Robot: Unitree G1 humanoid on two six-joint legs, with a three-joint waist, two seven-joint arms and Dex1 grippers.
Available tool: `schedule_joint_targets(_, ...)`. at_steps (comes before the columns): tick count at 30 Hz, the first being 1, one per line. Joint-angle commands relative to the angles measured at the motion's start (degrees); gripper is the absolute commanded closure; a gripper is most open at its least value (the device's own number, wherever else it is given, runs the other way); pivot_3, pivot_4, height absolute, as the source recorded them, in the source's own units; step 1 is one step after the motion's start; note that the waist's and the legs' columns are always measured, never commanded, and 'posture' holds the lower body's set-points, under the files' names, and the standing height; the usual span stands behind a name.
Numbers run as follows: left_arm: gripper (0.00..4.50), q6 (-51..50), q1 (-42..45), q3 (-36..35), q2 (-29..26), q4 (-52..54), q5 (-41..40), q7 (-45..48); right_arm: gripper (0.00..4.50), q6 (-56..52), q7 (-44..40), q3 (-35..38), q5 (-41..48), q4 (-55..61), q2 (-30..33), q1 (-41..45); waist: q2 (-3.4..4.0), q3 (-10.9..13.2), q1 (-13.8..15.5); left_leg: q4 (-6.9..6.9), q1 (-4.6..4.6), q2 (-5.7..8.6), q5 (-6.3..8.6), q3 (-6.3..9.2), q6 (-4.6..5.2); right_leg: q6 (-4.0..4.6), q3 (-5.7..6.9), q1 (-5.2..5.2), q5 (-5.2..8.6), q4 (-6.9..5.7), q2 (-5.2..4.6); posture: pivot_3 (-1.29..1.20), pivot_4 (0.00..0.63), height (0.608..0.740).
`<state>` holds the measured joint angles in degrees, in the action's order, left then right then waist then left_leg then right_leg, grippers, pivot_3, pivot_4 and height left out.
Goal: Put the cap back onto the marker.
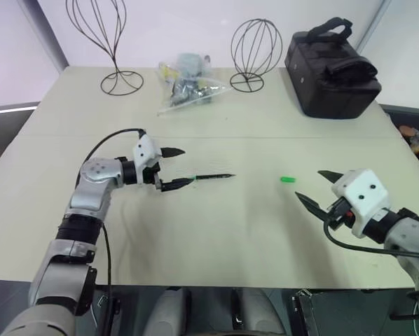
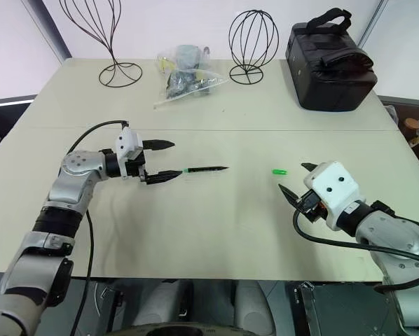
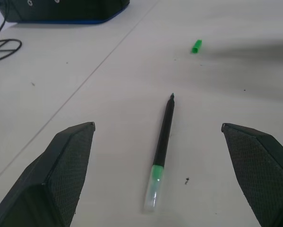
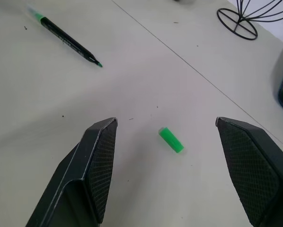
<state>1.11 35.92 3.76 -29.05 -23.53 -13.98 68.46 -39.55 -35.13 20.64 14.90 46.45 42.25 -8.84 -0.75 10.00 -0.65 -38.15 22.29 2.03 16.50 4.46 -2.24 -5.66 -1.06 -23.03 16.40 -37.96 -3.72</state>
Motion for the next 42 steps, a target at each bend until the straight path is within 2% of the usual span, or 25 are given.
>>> schedule_joint_targets(1,0.01,0.7,1.0,-0.6,0.5,0.7,-0.1,-1.0,1.11,0.4,0.1,0.3,0.4,1.8,0.7,0.4,0.00,0.0,0.0,0.00,0.00,0.00,0.00,0.00,0.00,0.00,0.00,0.00,0.00,0.00,0.00,0.00,0.150,0.740)
schedule_joint_targets(7,0.01,-1.9,0.9,-0.3,1.1,1.8,-0.9,-0.8,1.11,0.1,0.2,0.0,0.5,1.6,0.9,0.7,0.00,0.0,-0.1,0.00,0.00,0.00,0.00,0.00,0.00,0.00,0.00,0.00,0.00,0.00,0.01,0.00,0.150,0.740)
schedule_joint_targets(17,0.01,0.2,0.8,1.4,1.0,-0.3,0.7,2.5,1.11,0.4,0.4,-1.1,0.0,0.8,0.8,1.5,0.00,0.0,0.0,0.00,0.00,0.00,0.00,0.00,0.00,0.00,0.00,0.00,0.00,0.00,0.01,0.00,0.150,0.740)
schedule_joint_targets(28,0.01,7.1,9.0,2.2,2.1,-14.7,3.6,5.7,1.11,0.2,1.6,-3.7,-0.3,1.3,0.4,2.8,-0.01,0.0,0.0,-0.01,0.01,0.03,0.00,0.00,0.00,0.00,0.02,0.00,0.00,0.00,0.01,0.00,0.150,0.740)
schedule_joint_targets(33,0.01,8.6,12.5,2.9,2.6,-20.5,4.6,9.3,1.11,0.4,3.8,-5.4,-0.9,2.1,-0.7,2.8,-0.02,0.0,0.0,-0.01,0.02,0.04,0.00,0.00,0.00,0.00,0.03,-0.02,0.00,-0.01,0.03,0.00,0.150,0.740)
schedule_joint_targets(37,0.01,4.9,15.8,2.2,3.6,-24.5,3.6,12.2,1.11,-0.6,5.2,-6.6,-0.5,3.2,-1.8,2.8,-0.02,0.0,-0.1,-0.01,0.03,0.10,0.00,0.00,0.00,0.00,0.04,-0.02,0.00,-0.01,0.04,0.00,0.150,0.740)
schedule_joint_targets(42,0.01,9.3,20.4,3.1,4.4,-31.8,6.7,13.9,1.11,-0.4,6.2,-7.6,-1.3,3.4,-1.9,3.2,-0.04,0.0,-0.1,-0.02,0.04,0.11,0.00,0.00,0.01,0.00,0.06,-0.04,0.00,-0.02,0.07,0.00,0.150,0.740)
